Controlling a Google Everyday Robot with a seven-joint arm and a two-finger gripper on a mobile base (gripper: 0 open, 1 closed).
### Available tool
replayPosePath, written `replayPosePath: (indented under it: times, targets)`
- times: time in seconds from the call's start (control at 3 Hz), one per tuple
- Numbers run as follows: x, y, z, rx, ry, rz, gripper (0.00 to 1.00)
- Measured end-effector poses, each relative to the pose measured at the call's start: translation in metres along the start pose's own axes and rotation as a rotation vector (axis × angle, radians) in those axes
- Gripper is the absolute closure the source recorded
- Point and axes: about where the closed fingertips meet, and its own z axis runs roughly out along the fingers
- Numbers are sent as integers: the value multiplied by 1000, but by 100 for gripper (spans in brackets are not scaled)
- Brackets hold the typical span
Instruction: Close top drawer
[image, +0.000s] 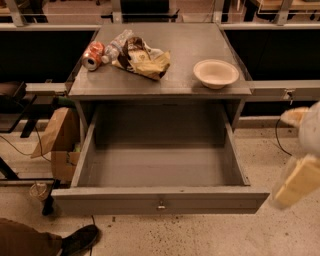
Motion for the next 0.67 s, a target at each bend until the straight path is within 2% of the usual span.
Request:
replayPosePath:
  times: [0.33, 0.67]
  targets:
    - [37, 53, 60, -99, -40, 109, 33]
    - [43, 83, 115, -182, -64, 179, 56]
